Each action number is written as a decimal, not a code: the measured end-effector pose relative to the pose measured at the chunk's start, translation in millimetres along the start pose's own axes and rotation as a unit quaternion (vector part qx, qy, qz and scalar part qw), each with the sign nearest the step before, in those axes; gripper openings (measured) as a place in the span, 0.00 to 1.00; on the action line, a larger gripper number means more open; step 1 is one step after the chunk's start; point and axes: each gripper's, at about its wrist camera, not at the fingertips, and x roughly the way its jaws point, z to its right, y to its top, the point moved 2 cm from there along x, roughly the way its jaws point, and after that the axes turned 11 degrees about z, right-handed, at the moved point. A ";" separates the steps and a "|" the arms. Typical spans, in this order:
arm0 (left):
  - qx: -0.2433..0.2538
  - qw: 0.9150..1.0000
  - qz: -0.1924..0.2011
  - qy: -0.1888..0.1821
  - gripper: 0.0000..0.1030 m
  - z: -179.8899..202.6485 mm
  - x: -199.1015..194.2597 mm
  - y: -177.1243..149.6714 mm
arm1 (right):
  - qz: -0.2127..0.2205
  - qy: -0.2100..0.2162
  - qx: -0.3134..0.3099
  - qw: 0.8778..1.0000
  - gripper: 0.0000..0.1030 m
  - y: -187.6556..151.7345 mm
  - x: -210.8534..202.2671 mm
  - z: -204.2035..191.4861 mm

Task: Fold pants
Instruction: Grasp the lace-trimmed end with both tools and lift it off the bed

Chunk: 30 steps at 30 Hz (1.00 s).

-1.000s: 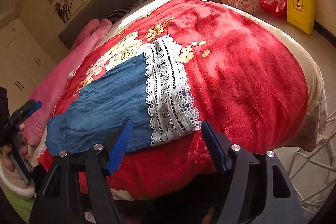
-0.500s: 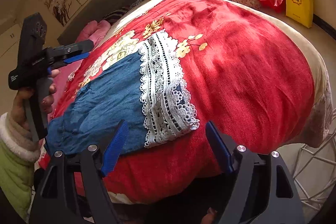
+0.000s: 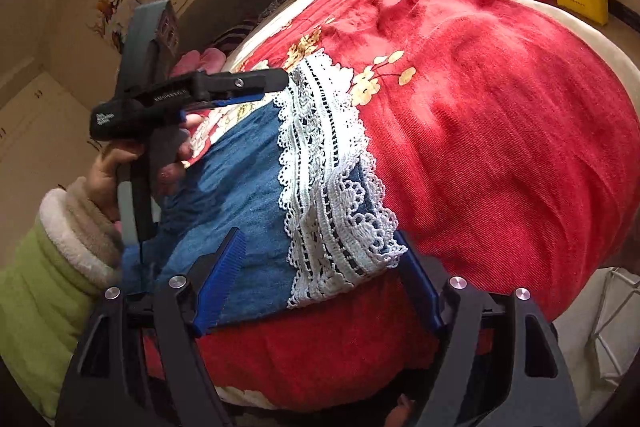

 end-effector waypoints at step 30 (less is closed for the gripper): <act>-0.154 0.968 0.173 -0.093 0.18 -71.1 -149.2 -59.4 | 0.006 0.143 -0.125 0.982 0.28 4.4 10.8 -140.7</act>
